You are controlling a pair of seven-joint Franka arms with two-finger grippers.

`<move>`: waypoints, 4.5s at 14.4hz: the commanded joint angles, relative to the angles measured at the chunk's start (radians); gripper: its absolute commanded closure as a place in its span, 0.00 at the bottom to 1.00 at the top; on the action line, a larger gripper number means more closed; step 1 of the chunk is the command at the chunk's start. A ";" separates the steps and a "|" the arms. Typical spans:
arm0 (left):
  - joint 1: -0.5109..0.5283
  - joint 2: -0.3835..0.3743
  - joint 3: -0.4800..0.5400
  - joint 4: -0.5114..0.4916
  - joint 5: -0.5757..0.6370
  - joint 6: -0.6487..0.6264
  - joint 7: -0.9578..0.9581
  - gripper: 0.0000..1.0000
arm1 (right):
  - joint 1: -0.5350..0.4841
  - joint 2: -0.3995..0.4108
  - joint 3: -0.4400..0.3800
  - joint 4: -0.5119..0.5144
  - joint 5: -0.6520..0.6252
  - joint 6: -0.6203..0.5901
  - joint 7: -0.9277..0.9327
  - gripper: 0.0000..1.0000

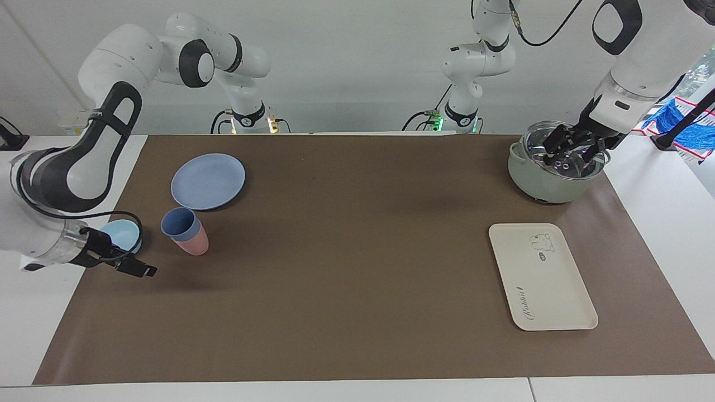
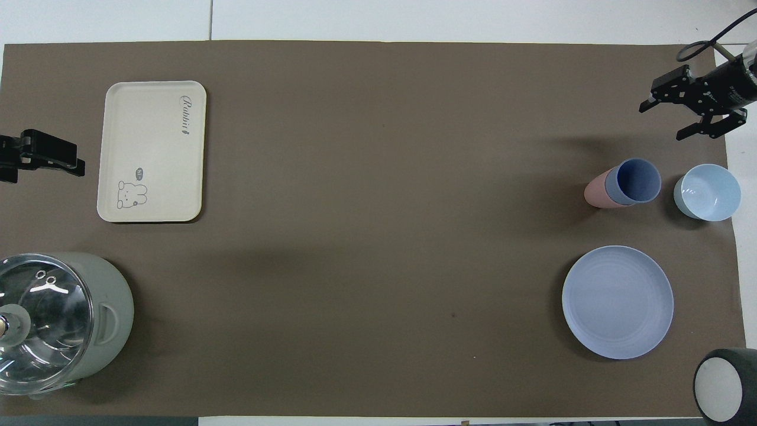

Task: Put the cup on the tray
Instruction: 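Move the right gripper toward the nested pink and blue cups, then lower the right gripper around the pink cup and close it, then lift the cups with the right gripper while the left gripper reaches over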

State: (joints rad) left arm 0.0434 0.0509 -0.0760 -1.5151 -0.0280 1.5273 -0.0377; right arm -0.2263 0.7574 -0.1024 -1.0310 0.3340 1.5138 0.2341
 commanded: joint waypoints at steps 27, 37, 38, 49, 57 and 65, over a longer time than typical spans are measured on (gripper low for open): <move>-0.002 -0.032 0.002 -0.039 0.013 0.010 -0.011 0.00 | -0.065 -0.112 0.012 -0.466 0.235 -0.057 0.295 0.00; -0.002 -0.032 0.002 -0.039 0.013 0.010 -0.011 0.00 | -0.077 -0.130 0.012 -0.514 0.356 -0.064 0.330 0.87; -0.002 -0.032 0.002 -0.039 0.013 0.011 -0.011 0.00 | -0.082 -0.132 0.012 -0.512 0.387 -0.078 0.362 1.00; -0.002 -0.032 0.002 -0.039 0.013 0.011 -0.011 0.00 | 0.115 -0.317 0.015 -0.604 0.655 -0.052 0.723 1.00; -0.017 -0.032 -0.002 -0.040 0.013 0.020 -0.043 0.00 | 0.497 -0.432 0.015 -0.699 0.821 0.398 1.083 1.00; -0.281 -0.118 -0.005 -0.240 0.003 0.273 -0.643 0.00 | 0.797 -0.431 0.015 -0.699 0.892 0.801 1.284 1.00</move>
State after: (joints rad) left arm -0.1973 -0.0189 -0.0883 -1.6946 -0.0293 1.7500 -0.5705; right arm 0.5276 0.3545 -0.0807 -1.7007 1.1996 2.2477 1.4809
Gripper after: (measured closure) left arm 0.000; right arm 0.216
